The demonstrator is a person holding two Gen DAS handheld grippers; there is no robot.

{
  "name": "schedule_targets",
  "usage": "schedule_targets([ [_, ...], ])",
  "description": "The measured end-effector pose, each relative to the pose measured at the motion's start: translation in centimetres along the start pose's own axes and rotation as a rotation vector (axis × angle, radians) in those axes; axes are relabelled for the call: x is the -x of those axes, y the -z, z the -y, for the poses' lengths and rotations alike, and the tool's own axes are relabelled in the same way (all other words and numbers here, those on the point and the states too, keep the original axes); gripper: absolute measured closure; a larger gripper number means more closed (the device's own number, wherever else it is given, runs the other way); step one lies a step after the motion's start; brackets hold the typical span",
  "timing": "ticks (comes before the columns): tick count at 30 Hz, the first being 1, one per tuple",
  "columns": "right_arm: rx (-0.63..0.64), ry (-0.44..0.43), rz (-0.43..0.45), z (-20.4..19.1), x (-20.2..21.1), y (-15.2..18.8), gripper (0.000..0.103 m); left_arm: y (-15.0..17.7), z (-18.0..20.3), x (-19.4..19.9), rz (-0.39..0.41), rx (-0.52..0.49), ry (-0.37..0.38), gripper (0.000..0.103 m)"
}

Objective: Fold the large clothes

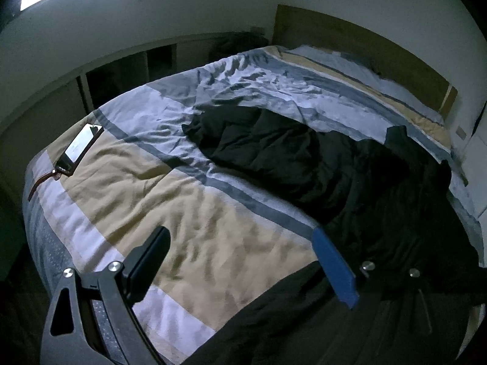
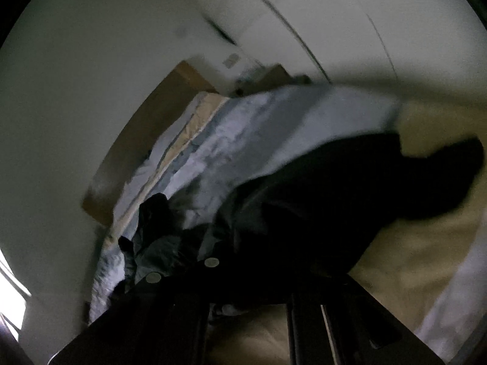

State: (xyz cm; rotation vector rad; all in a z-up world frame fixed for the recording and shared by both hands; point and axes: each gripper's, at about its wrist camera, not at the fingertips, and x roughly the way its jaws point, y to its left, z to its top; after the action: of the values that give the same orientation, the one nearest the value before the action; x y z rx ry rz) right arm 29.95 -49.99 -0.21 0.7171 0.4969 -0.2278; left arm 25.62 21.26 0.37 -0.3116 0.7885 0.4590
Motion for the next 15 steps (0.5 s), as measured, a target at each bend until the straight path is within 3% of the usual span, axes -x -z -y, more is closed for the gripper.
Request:
schedule_targets([
  [8,0.334,-0.126,0.014,-14.2,-0.7,-2.5,0.095,0.1,-2.1,0.2,-0.005,0.033,-0.013,0.008],
  [15,0.648,-0.288,-0.103,-23.6,-1.6,3.3,0.095,0.2,-2.6,0.7,-0.006,0.033,-0.015,0.008],
])
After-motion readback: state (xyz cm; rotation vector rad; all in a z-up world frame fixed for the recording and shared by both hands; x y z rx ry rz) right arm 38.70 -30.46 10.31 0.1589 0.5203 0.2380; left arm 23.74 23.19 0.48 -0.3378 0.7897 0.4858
